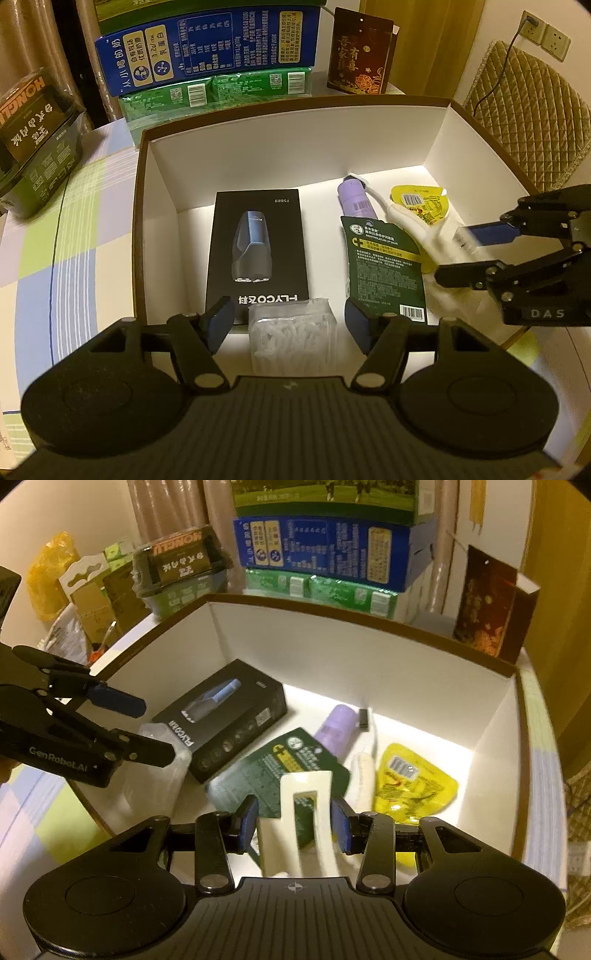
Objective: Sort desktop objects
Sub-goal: 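Lower the floss box into the box and open left tool while right releases clip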
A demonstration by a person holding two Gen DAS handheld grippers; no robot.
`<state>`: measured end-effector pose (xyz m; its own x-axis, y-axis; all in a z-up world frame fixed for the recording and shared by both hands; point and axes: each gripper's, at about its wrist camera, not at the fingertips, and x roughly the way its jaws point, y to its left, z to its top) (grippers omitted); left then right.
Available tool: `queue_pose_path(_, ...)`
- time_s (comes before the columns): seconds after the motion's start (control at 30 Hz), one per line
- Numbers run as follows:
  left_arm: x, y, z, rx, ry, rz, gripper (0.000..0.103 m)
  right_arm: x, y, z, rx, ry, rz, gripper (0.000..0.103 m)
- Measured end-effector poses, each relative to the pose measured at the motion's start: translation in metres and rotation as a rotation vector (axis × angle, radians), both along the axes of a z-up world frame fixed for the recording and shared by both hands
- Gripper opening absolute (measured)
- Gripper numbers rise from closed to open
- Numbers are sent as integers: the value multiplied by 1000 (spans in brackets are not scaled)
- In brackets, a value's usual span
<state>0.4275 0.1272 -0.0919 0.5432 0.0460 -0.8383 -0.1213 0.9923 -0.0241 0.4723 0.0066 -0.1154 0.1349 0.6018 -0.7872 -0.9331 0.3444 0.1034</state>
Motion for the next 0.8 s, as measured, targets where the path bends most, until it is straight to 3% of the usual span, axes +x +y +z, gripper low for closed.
queue_pose_path(0.13, 1, -1, -1, -1, 2, -4, 66, -5, -3, 2, 4, -18, -2, 68)
queue_pose_path(0.37, -2, -4, 1, -15, 4, -7, 72, -2, -15, 7, -15, -3, -43, 87)
queue_pose_path(0.8, -6, -18, 17, -9, -11, -14, 77, 0, -36, 21, 9, 6, -145, 97)
